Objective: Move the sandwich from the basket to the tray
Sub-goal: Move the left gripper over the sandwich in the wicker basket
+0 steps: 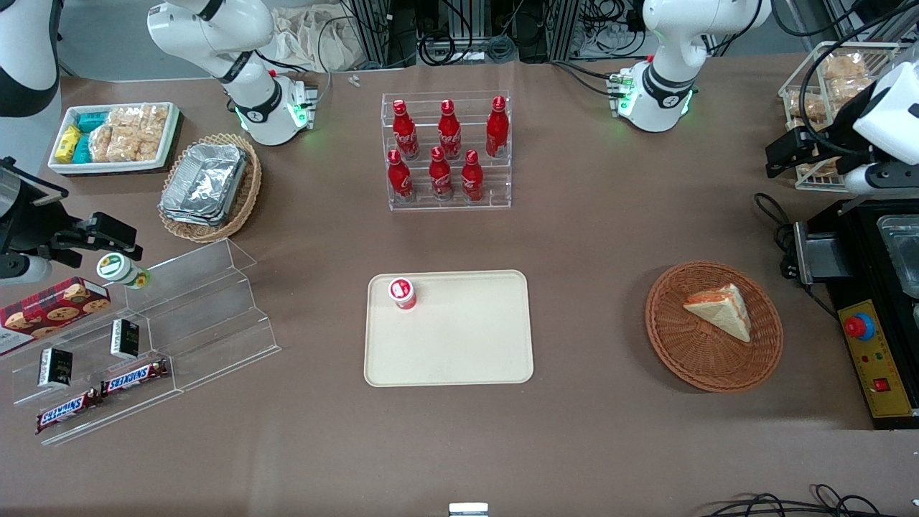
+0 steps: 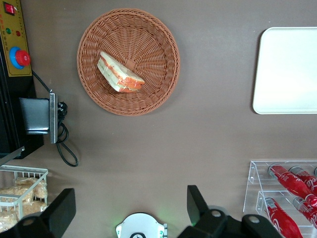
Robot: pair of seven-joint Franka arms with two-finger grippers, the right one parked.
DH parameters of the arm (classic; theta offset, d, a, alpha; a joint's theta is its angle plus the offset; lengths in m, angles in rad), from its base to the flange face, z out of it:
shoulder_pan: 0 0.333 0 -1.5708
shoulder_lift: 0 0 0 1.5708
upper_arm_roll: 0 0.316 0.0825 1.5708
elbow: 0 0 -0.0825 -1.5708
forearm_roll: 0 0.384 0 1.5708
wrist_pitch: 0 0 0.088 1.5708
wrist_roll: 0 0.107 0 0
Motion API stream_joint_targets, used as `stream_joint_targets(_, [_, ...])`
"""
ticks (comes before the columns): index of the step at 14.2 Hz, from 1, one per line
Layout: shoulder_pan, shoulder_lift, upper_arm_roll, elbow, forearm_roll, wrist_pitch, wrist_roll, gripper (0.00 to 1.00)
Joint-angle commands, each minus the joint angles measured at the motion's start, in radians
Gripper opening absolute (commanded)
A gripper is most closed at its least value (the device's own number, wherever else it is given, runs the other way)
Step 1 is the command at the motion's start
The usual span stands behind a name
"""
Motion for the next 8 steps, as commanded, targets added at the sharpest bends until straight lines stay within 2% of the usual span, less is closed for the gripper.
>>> stream_joint_targets(1, [0.016,-0.015,-0.015,-0.002,0.001,0.002,-0.008,1.00])
stream_joint_targets(5, [0.033,0.023,-0.010,0.003,0.004,0.015,-0.048,1.00])
stream_joint_targets(8, [0.039,0.101,-0.015,-0.018,0.019,0.083,-0.488,1.00])
